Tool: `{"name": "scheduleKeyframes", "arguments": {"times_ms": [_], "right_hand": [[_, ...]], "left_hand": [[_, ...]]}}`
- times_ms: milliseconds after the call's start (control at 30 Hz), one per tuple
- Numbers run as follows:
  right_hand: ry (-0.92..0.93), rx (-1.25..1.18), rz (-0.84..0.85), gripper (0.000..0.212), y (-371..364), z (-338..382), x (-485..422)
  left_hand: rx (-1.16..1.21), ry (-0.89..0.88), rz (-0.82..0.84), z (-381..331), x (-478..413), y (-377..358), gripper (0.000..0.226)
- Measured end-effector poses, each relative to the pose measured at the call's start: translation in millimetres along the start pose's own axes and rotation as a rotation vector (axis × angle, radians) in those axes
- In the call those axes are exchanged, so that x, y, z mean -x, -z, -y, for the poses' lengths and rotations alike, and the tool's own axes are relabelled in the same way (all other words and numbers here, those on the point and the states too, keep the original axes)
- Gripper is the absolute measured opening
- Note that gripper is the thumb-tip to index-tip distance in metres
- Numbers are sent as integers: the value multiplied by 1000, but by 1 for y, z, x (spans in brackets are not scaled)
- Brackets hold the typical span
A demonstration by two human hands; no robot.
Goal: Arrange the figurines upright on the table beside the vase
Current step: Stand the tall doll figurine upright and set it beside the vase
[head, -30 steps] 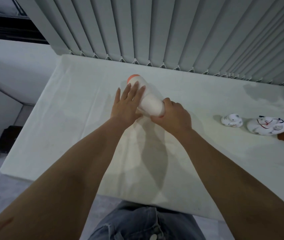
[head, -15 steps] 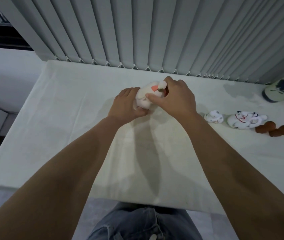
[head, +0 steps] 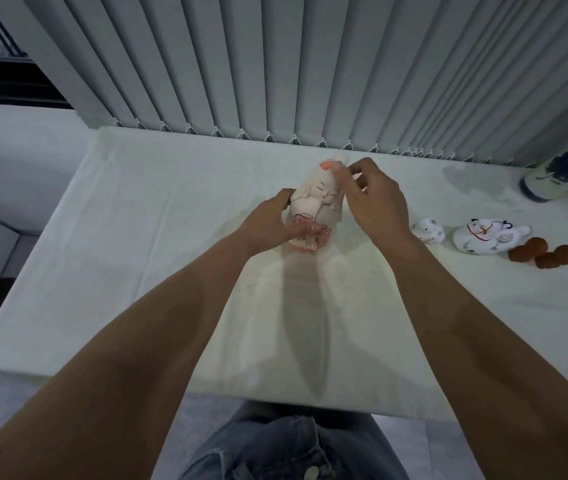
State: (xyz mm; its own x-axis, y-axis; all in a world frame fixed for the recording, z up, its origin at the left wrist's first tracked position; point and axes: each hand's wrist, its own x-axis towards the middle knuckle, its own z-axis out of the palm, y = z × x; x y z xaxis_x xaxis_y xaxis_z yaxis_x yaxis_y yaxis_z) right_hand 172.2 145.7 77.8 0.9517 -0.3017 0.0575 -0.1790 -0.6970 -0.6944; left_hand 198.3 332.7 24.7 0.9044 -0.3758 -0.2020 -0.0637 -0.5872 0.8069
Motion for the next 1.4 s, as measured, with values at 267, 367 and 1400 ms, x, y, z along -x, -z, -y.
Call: {"name": "scheduleKeyframes", "arguments": {"times_ms": [267,367,1400], "right_hand": [[-257,-263,332,45,-10,-69,17],[-168,-157,484,81,-19,-70,31],[-213,-174,144,59,23,-102,6]], "left_hand": [[82,19,11,0,0,1,67],[117,24,17,-3,0,-1,71],[201,-19,147,-71,-75,-74,77]]}}
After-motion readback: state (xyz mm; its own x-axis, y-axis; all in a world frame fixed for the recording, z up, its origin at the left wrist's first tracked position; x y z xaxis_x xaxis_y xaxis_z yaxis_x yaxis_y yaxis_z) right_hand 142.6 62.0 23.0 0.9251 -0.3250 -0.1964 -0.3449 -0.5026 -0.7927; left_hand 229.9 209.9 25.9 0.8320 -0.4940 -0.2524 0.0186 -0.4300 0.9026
